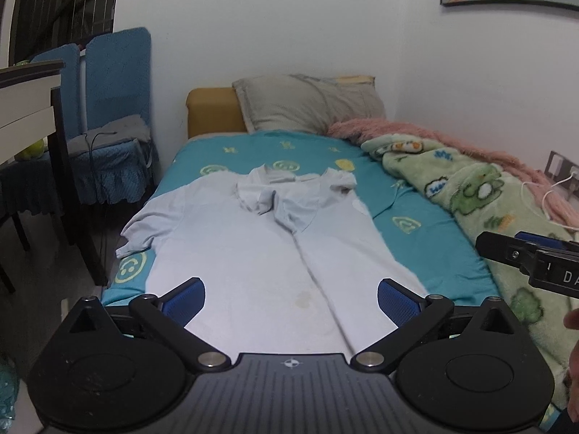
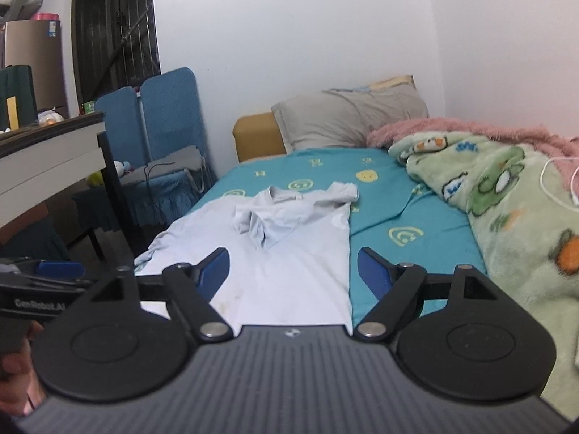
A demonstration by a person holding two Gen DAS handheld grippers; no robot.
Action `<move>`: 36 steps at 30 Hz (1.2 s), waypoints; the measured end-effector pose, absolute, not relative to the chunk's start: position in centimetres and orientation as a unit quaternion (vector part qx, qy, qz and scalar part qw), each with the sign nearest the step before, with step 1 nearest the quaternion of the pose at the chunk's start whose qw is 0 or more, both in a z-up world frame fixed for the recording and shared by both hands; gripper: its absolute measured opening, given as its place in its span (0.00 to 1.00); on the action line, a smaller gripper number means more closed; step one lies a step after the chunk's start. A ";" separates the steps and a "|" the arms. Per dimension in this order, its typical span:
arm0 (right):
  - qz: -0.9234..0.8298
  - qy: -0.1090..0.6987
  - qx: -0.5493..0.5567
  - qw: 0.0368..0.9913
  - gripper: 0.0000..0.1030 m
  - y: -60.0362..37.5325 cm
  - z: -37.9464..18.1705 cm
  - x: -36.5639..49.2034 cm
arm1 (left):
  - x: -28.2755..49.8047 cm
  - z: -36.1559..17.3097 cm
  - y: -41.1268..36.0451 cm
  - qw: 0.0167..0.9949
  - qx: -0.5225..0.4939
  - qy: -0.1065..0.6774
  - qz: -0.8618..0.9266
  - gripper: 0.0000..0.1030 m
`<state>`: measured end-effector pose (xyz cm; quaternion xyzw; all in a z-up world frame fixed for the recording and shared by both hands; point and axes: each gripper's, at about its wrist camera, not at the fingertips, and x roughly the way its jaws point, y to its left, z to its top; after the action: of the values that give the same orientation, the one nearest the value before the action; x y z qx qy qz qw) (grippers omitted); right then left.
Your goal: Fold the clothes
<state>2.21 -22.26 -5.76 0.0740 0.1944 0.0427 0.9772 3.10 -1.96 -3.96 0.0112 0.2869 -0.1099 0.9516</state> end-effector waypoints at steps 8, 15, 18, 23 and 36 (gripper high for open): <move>0.032 0.252 0.053 0.966 0.91 -20.9 -6.2 8.4 | 5.3 -3.1 2.5 0.951 0.010 0.289 -0.109 1.00; 0.139 0.274 -0.042 0.951 0.91 -10.9 -7.3 20.3 | 8.4 -4.4 9.7 0.946 -0.077 0.310 -0.053 1.00; 0.201 0.274 -0.094 0.936 0.91 -3.6 -8.6 25.8 | 9.8 -5.4 12.3 0.939 -0.110 0.323 -0.027 1.00; 0.285 0.296 -0.114 0.905 0.90 7.1 -12.5 32.5 | 11.9 -6.7 15.9 0.932 -0.167 0.320 -0.004 1.00; 0.312 0.300 -0.224 0.873 0.20 15.0 -18.1 34.3 | 13.4 -8.6 20.0 0.910 -0.268 0.315 0.022 0.98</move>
<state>34.34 15.02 -18.07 -0.2245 0.2999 0.3125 0.8729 13.37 19.99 -8.57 -0.2677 0.3154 0.0217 0.9102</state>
